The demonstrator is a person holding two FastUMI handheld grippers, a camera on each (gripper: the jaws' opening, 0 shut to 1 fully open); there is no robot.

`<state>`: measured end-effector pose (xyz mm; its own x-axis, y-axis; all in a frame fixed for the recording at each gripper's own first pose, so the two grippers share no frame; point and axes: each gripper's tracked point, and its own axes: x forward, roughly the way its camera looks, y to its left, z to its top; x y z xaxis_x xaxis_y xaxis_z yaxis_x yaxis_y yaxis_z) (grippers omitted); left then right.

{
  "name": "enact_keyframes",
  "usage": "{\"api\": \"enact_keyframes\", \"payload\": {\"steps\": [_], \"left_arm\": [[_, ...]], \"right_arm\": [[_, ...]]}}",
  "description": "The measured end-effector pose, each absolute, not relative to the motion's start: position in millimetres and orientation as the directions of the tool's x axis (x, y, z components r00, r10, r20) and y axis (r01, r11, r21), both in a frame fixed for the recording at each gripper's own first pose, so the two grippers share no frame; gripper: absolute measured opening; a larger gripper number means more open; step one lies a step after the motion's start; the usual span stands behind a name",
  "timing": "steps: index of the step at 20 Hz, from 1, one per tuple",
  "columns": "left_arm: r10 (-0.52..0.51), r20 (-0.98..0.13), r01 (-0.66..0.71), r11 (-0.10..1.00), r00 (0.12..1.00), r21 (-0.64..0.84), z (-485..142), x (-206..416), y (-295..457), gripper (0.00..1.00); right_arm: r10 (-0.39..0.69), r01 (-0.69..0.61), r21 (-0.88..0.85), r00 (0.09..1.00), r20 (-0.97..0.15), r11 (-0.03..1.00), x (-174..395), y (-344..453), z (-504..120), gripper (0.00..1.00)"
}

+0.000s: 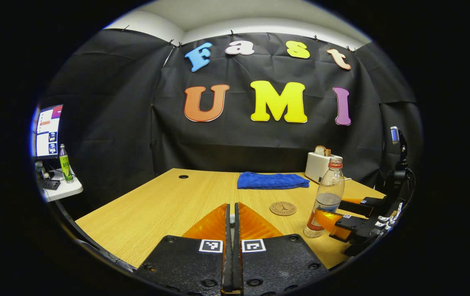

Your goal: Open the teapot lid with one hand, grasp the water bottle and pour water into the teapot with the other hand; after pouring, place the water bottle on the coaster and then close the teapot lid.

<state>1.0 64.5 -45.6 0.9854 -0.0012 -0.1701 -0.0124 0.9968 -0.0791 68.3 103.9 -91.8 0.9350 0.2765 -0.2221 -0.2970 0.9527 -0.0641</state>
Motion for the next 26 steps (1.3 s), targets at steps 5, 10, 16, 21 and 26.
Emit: {"api": "enact_keyframes", "payload": {"steps": [5, 10, 16, 21, 26], "left_arm": [[-0.025, -0.118, 0.017, 0.997, 0.993, -0.070, -32.3, 2.3, 71.1, 0.03], [-0.034, -0.090, 0.028, 0.997, 0.995, -0.071, -23.0, 1.8, 84.3, 0.03], [-0.012, -0.103, 0.007, 0.999, 0.995, -0.040, -25.9, -0.7, 101.3, 0.02], [0.015, -0.085, -0.018, 0.999, 0.996, -0.036, -18.7, -2.5, 117.3, 0.02], [0.025, -0.097, -0.029, 0.999, 0.995, -0.042, -22.6, -3.9, 125.7, 0.02]], "right_arm": [[0.289, -0.344, -0.333, 0.935, -0.204, 0.878, 68.4, 119.8, -70.3, 0.71], [0.293, -0.370, -0.595, 0.929, -0.226, 0.714, 72.3, 136.3, -79.7, 0.71], [0.264, -0.326, -0.822, 0.939, -0.222, 0.467, 85.5, 142.0, -101.0, 0.72], [0.264, -0.207, -0.945, 0.955, -0.138, 0.253, 92.4, 153.0, -94.3, 0.71], [0.287, -0.146, -0.983, 0.952, -0.108, 0.112, 101.2, 164.3, -90.5, 0.72]]}}
